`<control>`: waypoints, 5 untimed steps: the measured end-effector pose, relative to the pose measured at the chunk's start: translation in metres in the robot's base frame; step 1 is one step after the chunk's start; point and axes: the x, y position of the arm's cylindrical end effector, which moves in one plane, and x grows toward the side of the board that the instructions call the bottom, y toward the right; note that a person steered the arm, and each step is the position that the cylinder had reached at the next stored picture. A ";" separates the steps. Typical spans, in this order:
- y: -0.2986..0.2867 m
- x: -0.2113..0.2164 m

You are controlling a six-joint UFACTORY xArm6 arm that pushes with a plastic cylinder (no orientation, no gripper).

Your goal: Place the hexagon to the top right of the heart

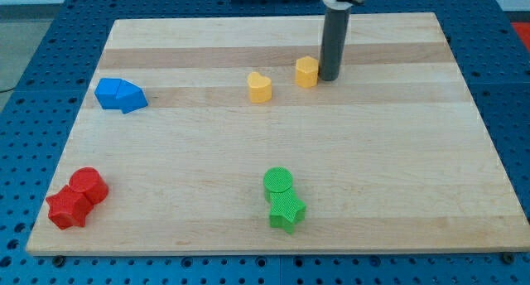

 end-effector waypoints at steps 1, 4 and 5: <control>-0.003 -0.008; -0.024 -0.001; -0.026 0.001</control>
